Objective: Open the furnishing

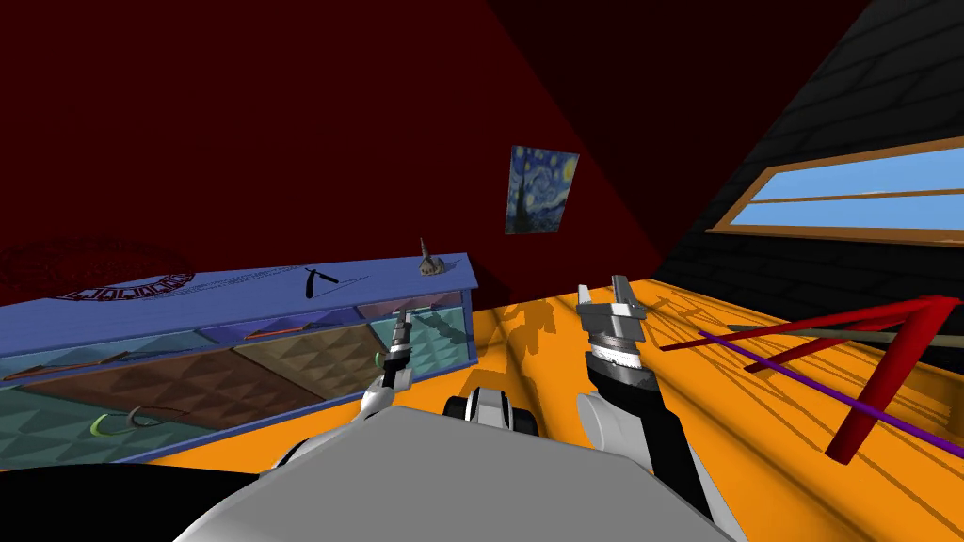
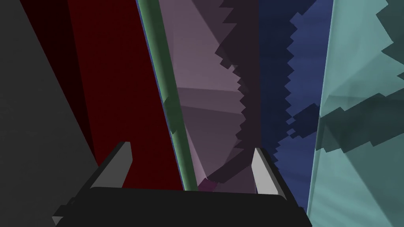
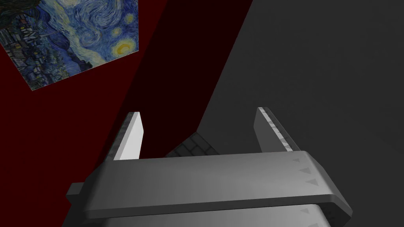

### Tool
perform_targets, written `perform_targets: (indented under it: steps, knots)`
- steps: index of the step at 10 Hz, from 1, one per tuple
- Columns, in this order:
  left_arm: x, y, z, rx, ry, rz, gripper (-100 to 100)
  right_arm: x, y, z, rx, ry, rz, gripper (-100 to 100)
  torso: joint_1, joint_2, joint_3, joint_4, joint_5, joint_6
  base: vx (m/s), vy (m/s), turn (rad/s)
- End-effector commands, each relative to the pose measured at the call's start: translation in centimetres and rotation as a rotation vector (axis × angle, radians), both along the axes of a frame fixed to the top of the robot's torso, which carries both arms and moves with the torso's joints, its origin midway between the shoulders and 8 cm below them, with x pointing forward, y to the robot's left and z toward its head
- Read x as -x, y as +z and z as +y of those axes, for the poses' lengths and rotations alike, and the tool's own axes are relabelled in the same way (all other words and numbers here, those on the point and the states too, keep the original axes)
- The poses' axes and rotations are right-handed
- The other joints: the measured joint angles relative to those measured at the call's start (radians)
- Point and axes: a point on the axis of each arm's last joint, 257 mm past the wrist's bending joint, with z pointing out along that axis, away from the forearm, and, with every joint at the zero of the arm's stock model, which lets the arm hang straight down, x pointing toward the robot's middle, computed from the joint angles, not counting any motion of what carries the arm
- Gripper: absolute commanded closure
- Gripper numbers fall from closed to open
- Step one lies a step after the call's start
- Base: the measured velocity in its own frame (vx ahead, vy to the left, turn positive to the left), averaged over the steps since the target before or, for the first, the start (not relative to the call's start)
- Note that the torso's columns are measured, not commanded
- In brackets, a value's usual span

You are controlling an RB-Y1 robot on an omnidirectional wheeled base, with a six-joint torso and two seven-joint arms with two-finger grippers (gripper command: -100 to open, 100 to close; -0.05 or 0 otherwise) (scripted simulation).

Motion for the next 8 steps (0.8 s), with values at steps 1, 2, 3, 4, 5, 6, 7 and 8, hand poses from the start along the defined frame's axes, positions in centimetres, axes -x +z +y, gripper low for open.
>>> perform_targets:
  steps: [1,2,3,4,5,6,7,8]
  knots:
    - [0.3,-0.1,-0.9,-0.007,-0.017,0.004,100,0.0,0.0,0.0,0.000,0.000,0.000,0,0.000,0.001,0.000,0.003,-0.003,-0.004,0.053,0.019,0.093]
    - [0.7,-0.6,-2.6,-0.015,-0.048,0.010,100,0.0,0.0,0.0,0.000,0.000,0.000,0,-0.001,0.004,0.002,0.004,-0.005,-0.004,0.089,0.045,0.170]
    - [1.2,-0.9,-4.3,-0.021,-0.075,0.013,100,0.0,0.0,0.0,0.000,0.000,0.000,0,-0.001,0.005,0.003,0.004,-0.004,-0.004,0.117,0.066,0.251]
    - [1.7,-1.3,-5.9,-0.024,-0.102,0.015,100,0.0,0.0,0.0,0.000,0.000,0.000,0,0.001,0.006,0.003,0.003,-0.003,-0.006,0.129,0.063,0.340]
    - [2.2,-1.5,-7.6,-0.025,-0.129,0.016,100,0.0,0.0,0.0,0.000,0.000,0.000,0,0.005,0.006,0.003,0.002,-0.002,-0.009,0.150,0.057,0.288]
    - [2.7,-1.8,-9.3,-0.022,-0.154,0.017,100,0.0,0.0,0.0,0.000,0.000,0.000,0,0.008,0.004,0.003,0.001,0.000,-0.009,0.134,0.048,0.313]
    - [2.7,-2.0,-9.9,-0.022,-0.168,0.021,100,0.0,0.0,0.0,0.000,0.000,0.000,0,0.010,0.004,0.003,-0.001,0.002,-0.008,0.086,0.030,0.098]
    - [3.3,-2.1,-11.7,-0.018,-0.197,0.019,100,0.0,0.0,0.0,0.000,0.000,0.000,0,0.008,0.004,0.003,-0.001,0.003,-0.004,0.079,0.035,0.139]
